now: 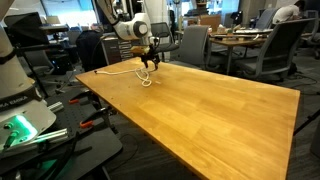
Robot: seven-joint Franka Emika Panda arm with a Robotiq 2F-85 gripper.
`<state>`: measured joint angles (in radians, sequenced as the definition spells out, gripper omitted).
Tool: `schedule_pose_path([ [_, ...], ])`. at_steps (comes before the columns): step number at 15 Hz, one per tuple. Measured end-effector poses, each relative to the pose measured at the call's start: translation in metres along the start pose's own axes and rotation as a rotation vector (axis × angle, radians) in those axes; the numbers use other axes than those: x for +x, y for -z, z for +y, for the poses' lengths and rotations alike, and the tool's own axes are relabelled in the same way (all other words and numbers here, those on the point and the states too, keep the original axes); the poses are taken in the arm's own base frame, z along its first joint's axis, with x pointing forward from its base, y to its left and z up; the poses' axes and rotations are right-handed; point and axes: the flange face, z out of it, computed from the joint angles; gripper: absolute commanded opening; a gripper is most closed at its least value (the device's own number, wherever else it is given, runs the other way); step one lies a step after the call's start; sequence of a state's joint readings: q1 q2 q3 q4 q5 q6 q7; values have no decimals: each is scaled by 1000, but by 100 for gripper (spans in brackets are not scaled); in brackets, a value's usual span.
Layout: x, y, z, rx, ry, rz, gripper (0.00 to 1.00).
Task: Use the string from the table and make a knot
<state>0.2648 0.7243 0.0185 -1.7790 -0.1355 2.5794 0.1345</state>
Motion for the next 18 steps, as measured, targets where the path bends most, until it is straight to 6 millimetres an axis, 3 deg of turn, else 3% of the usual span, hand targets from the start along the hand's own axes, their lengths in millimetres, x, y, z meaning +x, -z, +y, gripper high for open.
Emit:
schedule_pose_path([
  [2,5,-1,-5,6,2,12,71],
  [8,23,-17,-4,12,-25,70,23],
  [11,29,-15,-4,18,-40,89,1],
  [15,37,-12,-1,33,-61,140,2],
  [18,48,10,-6,62,-37,270,2],
])
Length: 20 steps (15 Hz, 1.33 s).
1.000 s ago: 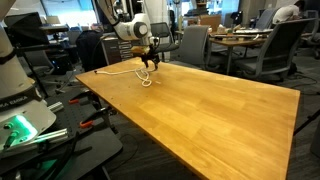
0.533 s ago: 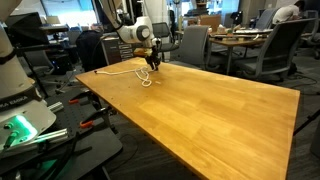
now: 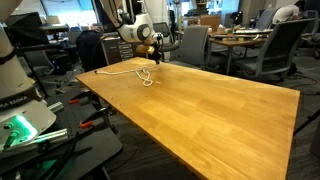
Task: Use the string from the table and make a knot
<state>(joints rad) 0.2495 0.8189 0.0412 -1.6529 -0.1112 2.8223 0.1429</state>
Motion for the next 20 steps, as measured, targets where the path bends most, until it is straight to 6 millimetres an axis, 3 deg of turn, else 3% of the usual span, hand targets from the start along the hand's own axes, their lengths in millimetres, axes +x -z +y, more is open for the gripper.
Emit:
schedule_pose_path([
  [4,21,76,-35,75,54,226,2],
  [9,24,181,-59,188,-110,417,2],
  [15,10,304,-65,308,-360,570,2],
  [20,-11,408,-58,401,-591,684,2],
])
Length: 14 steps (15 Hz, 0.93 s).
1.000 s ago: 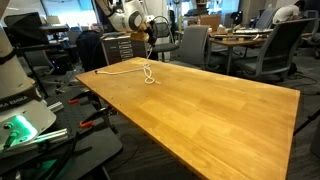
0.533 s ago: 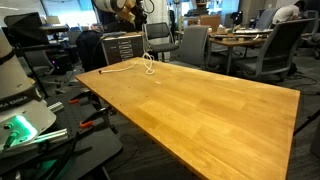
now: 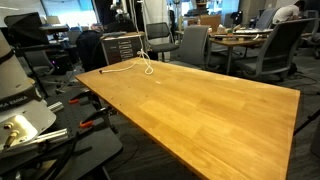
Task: Use the string from the table and make a knot
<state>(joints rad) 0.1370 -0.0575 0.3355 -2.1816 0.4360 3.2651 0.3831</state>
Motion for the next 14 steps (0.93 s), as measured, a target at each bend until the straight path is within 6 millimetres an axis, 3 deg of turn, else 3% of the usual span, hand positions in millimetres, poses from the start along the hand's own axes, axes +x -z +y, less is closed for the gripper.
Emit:
schedule_pose_path([
  [5,47,103,-9,54,-218,169,2],
  [9,83,181,-24,89,-28,161,2],
  [11,99,191,0,73,76,157,2],
  [14,98,161,76,-21,214,89,2],
])
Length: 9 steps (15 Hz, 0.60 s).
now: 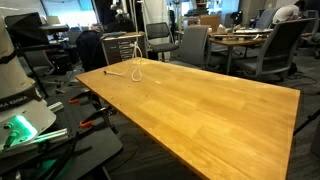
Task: Use the string from the table and make a knot
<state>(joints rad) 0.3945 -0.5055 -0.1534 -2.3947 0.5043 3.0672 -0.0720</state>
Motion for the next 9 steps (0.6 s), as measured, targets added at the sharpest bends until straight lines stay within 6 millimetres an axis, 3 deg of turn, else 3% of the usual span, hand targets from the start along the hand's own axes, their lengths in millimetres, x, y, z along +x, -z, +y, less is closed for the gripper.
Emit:
schedule_pose_path([
  [4,-48,-44,97,-124,183,-140,2],
  [7,-71,-66,151,-204,316,-235,2],
  [8,-78,-74,163,-225,360,-265,32],
  [9,-86,-81,172,-243,404,-294,32],
])
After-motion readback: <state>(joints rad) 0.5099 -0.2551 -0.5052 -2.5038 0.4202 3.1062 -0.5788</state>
